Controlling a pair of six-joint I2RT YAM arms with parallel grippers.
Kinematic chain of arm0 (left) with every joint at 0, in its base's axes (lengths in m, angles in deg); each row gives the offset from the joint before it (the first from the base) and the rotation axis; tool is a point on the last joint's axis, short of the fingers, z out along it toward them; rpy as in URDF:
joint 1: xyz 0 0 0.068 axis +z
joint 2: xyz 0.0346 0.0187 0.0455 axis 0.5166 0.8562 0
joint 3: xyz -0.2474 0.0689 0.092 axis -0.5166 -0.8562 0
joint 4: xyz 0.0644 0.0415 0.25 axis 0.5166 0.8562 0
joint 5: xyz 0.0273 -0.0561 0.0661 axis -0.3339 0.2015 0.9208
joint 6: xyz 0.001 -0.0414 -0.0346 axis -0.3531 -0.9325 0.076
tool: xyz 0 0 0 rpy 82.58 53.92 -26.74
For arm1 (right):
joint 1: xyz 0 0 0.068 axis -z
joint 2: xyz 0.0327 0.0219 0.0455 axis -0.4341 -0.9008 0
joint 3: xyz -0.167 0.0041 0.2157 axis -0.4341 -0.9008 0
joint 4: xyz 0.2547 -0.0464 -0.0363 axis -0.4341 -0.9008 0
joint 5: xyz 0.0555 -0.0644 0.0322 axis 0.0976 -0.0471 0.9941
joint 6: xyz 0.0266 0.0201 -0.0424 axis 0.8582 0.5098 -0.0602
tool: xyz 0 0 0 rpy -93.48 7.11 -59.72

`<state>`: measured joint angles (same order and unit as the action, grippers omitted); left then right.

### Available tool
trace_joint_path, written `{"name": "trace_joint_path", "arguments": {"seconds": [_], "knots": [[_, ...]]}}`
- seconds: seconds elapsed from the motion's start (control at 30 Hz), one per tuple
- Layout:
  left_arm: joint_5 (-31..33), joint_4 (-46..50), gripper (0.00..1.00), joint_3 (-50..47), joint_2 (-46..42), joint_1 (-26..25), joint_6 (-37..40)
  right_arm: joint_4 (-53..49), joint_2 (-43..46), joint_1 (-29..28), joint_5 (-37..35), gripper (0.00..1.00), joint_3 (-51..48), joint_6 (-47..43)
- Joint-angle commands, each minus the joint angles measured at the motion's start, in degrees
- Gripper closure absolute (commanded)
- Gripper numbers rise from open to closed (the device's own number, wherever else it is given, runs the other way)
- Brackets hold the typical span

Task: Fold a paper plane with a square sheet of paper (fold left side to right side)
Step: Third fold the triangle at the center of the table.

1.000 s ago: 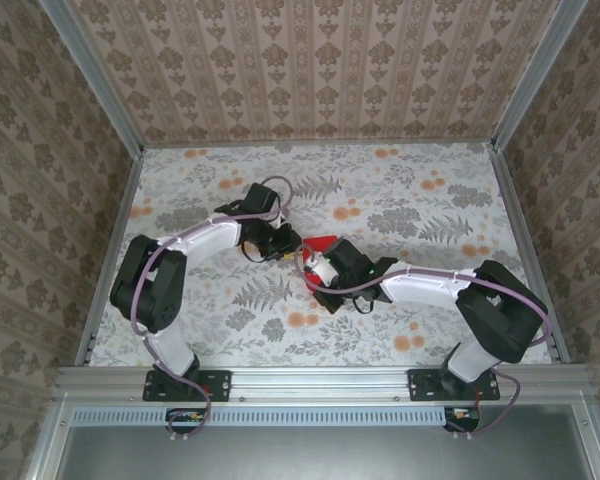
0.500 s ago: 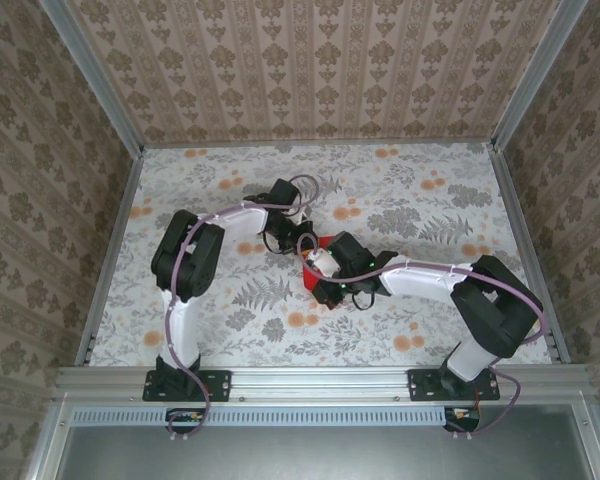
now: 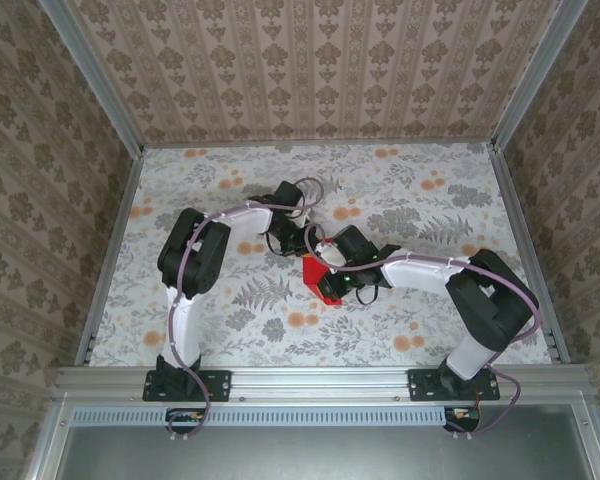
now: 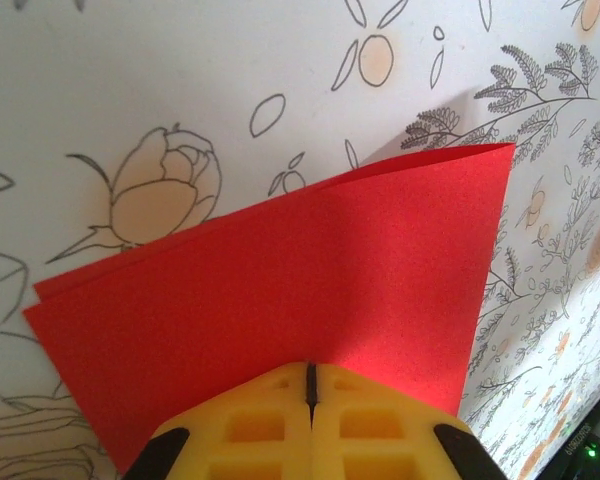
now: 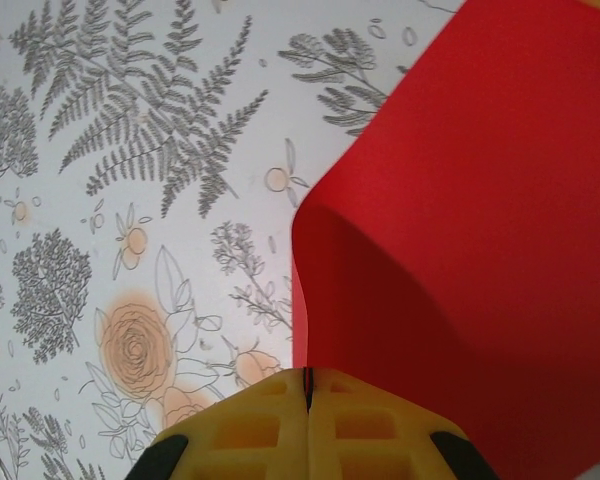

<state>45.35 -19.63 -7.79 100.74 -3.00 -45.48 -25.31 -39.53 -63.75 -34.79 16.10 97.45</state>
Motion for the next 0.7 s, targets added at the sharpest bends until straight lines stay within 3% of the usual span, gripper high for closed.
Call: {"name": "trace_joint_path", "arguments": {"seconds": [0.0,0.67], "knots": [[1.5,2.8,0.96,0.9,2.3,-0.8,1.7,-2.5,-0.9,1.4,-1.3,1.00,1.8,2.1],[1.9,2.9,0.97,0.8,2.2,-1.2,1.3,-4.4,-3.1,5.6,-6.3,1.00,3.3,4.5]]}}
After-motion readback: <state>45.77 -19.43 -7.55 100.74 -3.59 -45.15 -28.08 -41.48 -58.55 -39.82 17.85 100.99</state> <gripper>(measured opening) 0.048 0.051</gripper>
